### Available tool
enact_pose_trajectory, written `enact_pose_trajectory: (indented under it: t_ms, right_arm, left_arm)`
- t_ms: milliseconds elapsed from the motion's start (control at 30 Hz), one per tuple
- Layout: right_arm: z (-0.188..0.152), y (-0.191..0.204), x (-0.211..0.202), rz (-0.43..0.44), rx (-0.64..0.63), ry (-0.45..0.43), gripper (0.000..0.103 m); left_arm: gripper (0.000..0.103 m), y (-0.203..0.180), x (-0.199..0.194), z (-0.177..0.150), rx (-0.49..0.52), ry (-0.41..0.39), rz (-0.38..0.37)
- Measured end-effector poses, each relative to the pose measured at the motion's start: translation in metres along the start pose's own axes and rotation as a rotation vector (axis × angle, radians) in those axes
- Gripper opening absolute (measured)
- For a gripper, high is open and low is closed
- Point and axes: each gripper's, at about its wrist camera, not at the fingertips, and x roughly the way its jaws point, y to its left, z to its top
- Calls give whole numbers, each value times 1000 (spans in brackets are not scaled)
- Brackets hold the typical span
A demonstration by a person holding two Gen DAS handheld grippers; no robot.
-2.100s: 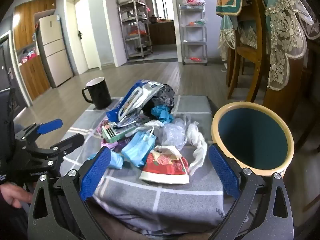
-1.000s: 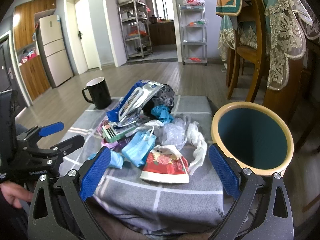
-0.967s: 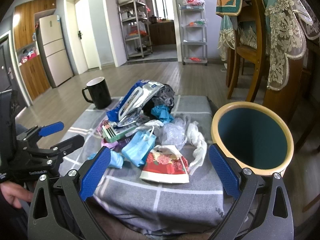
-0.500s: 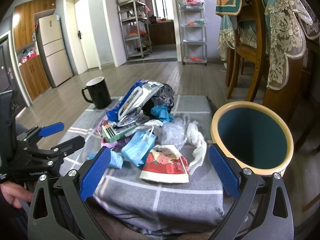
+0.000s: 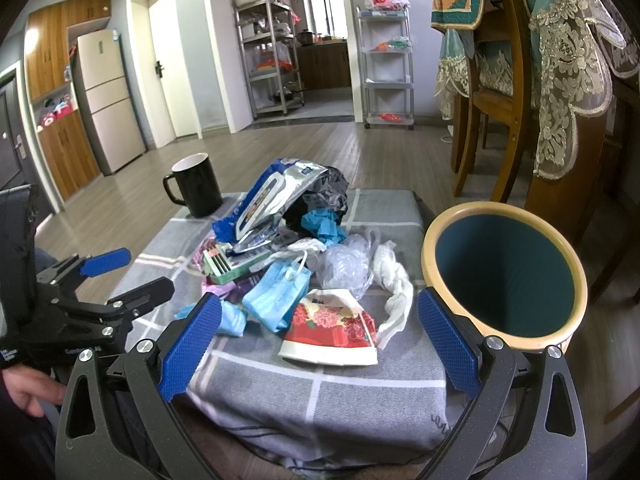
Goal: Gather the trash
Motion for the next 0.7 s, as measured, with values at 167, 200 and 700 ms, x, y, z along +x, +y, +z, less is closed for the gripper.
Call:
enact_pose_trajectory:
  t_ms: [167, 200, 700]
  right_arm:
    - [0, 0, 0, 0, 0, 0, 98]
    - [0, 0, 0, -1, 0, 0, 98]
    - [2, -8, 2, -3, 30, -6, 98]
  left_arm:
    - [97, 1, 1, 0, -2, 3, 1]
    - [97, 1, 1, 0, -2, 5, 1]
    - [97, 0, 27, -5, 4, 116, 12]
